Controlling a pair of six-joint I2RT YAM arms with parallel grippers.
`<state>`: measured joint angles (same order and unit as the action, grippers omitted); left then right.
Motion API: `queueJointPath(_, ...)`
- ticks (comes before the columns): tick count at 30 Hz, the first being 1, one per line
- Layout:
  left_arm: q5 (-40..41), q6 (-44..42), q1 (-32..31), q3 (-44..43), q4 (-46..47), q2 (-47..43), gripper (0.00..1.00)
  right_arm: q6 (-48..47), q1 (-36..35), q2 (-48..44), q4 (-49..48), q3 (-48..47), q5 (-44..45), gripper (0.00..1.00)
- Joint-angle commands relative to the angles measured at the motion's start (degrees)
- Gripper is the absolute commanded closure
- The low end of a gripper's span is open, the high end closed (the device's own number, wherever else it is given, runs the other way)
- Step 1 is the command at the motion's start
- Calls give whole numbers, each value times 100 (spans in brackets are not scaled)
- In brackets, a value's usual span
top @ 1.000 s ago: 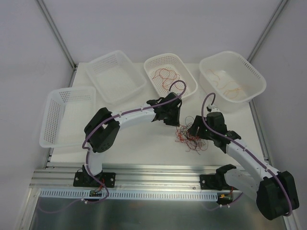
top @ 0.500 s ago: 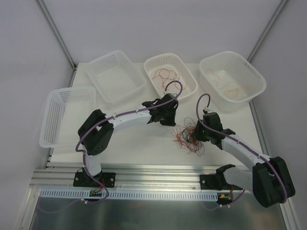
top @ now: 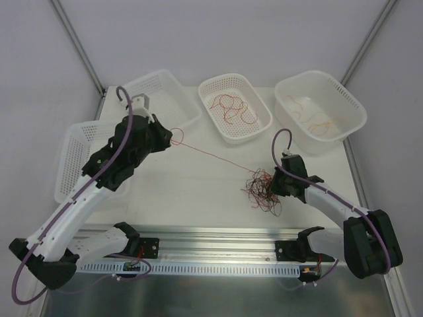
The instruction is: Untangle the cables
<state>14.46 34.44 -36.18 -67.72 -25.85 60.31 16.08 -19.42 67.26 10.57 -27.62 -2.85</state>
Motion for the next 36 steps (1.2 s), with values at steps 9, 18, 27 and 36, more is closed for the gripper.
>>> queueJointPath(9,2235,-1773,902,-1989,-2152,-644,100,106,167,50,296,-156,65,99)
queueJointPath(18,2623,-2371,1790,-3431,-2724,-152,100,-113,614,-336,867,-226,171,95)
queueJointPath(27,781,-1968,1808,-2809,-2541,-213,100,-649,756,-1057,1702,-867,338,45)
queueJointPath(36,-1217,-1440,1799,-928,-1652,-459,100,-1027,509,-1576,2230,-1430,400,34)
